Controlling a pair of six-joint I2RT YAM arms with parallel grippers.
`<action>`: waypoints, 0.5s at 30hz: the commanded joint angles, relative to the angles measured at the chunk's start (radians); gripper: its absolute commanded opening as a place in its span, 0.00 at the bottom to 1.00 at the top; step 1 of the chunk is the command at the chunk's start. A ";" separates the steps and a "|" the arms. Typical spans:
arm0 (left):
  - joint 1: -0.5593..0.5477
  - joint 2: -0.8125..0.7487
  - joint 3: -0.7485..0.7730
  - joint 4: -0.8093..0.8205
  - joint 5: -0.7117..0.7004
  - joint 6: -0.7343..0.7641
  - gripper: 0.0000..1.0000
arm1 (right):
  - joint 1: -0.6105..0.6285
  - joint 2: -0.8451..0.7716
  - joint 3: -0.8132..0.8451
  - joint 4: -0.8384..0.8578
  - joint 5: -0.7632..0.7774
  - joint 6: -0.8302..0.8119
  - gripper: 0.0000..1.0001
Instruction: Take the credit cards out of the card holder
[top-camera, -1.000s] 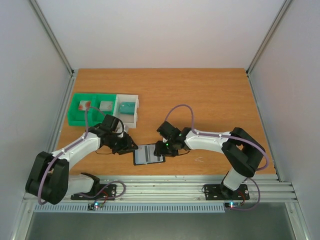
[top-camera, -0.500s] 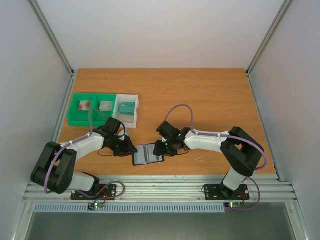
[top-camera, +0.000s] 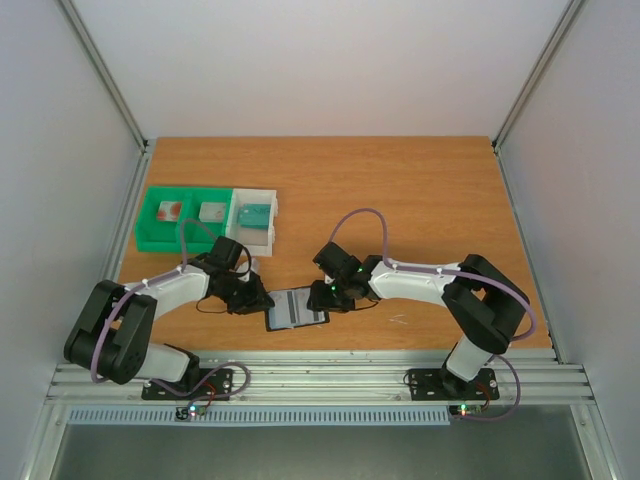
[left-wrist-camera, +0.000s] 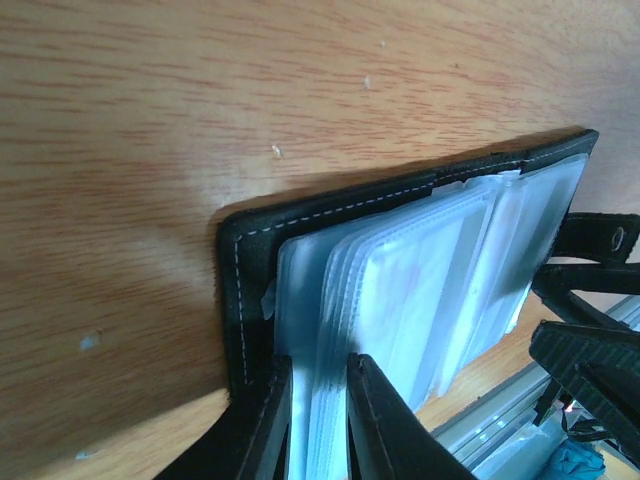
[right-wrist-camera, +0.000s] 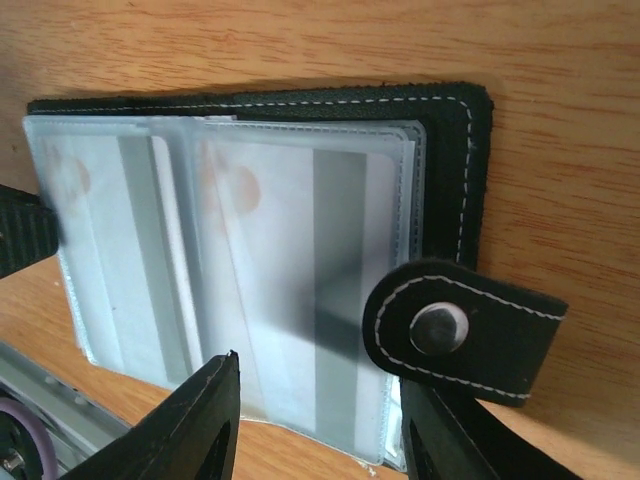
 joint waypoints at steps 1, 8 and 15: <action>-0.007 0.019 -0.016 0.044 -0.017 0.015 0.17 | 0.005 -0.047 0.001 0.000 0.025 0.008 0.46; -0.008 0.032 -0.014 0.054 -0.015 0.016 0.16 | 0.007 -0.028 0.001 0.014 0.018 0.006 0.45; -0.007 0.033 -0.019 0.063 -0.015 0.012 0.16 | 0.006 0.023 0.003 0.037 -0.006 0.006 0.45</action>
